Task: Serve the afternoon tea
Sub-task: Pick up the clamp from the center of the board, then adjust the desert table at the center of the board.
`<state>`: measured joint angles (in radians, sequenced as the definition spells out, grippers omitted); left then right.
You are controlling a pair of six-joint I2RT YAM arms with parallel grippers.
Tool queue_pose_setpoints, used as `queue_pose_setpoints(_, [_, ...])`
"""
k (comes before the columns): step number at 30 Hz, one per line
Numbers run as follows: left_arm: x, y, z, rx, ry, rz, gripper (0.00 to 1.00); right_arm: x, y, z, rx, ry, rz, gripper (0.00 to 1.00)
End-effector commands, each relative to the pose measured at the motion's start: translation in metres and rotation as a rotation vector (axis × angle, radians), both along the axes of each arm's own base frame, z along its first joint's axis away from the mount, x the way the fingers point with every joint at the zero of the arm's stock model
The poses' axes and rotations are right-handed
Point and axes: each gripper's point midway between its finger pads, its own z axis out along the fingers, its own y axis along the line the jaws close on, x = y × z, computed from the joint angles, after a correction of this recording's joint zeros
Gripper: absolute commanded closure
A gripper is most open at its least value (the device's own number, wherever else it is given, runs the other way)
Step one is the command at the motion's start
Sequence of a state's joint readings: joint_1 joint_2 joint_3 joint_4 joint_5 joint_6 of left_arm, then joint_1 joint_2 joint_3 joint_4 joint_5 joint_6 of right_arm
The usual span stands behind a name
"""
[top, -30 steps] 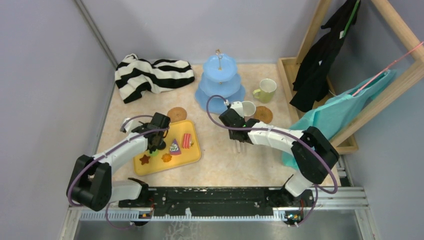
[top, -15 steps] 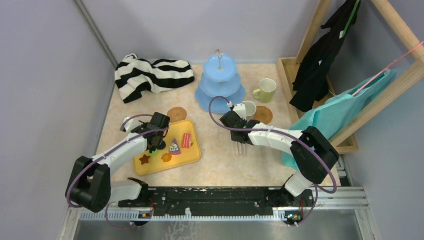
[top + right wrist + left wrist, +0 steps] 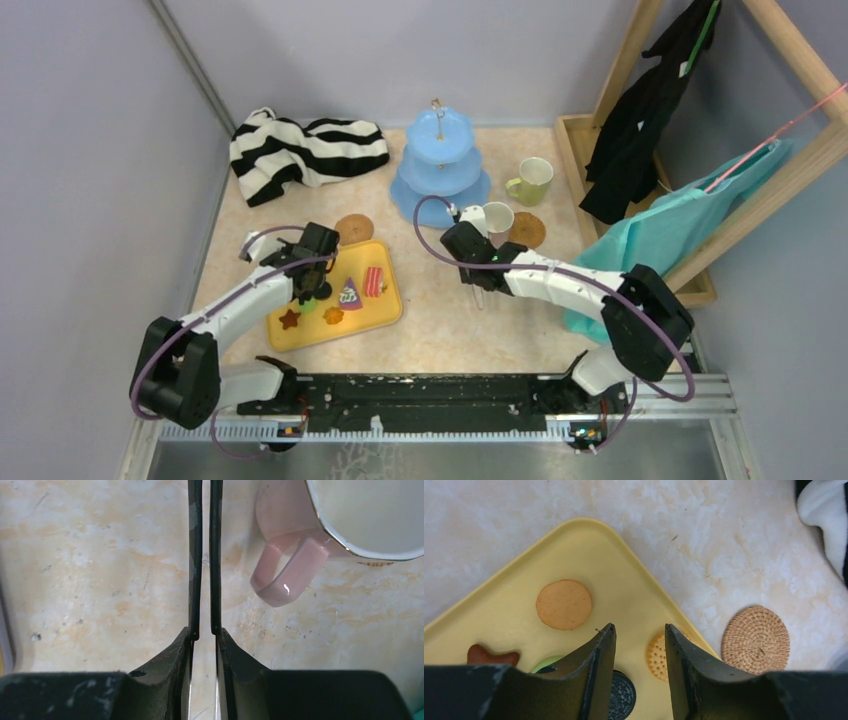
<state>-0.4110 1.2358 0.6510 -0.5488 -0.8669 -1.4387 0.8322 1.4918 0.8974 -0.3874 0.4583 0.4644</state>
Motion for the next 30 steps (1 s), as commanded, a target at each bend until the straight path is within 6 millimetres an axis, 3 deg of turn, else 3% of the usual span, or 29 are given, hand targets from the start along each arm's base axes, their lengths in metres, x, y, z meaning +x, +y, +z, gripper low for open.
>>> queue_pose_setpoints(1, [0.012, -0.006, 0.025, -0.010, -0.065, -0.017, 0.52, -0.004, 0.023, 0.039, 0.060, -0.064, 0.109, 1.00])
queue_pose_setpoints(11, [0.028, -0.019, 0.044, -0.014, -0.132, -0.129, 0.48, -0.058, 0.043, 0.019, 0.110, 0.007, 0.249, 0.99])
queue_pose_setpoints(16, [0.053, -0.038, 0.066, -0.001, -0.218, -0.271, 0.42, -0.070, 0.042, 0.001, 0.098, 0.033, 0.266, 0.98])
queue_pose_setpoints(17, [0.059, -0.043, 0.073, 0.011, -0.239, -0.309, 0.38, -0.071, 0.040, -0.004, 0.096, 0.038, 0.263, 0.97])
queue_pose_setpoints(25, [0.128, -0.116, 0.144, 0.104, -0.380, -0.721, 0.18, -0.081, 0.030, -0.034, 0.058, 0.093, 0.256, 0.94])
queue_pose_setpoints(30, [0.164, -0.164, 0.187, 0.185, -0.487, -0.949, 0.15, -0.083, 0.028, -0.042, 0.051, 0.103, 0.255, 0.91])
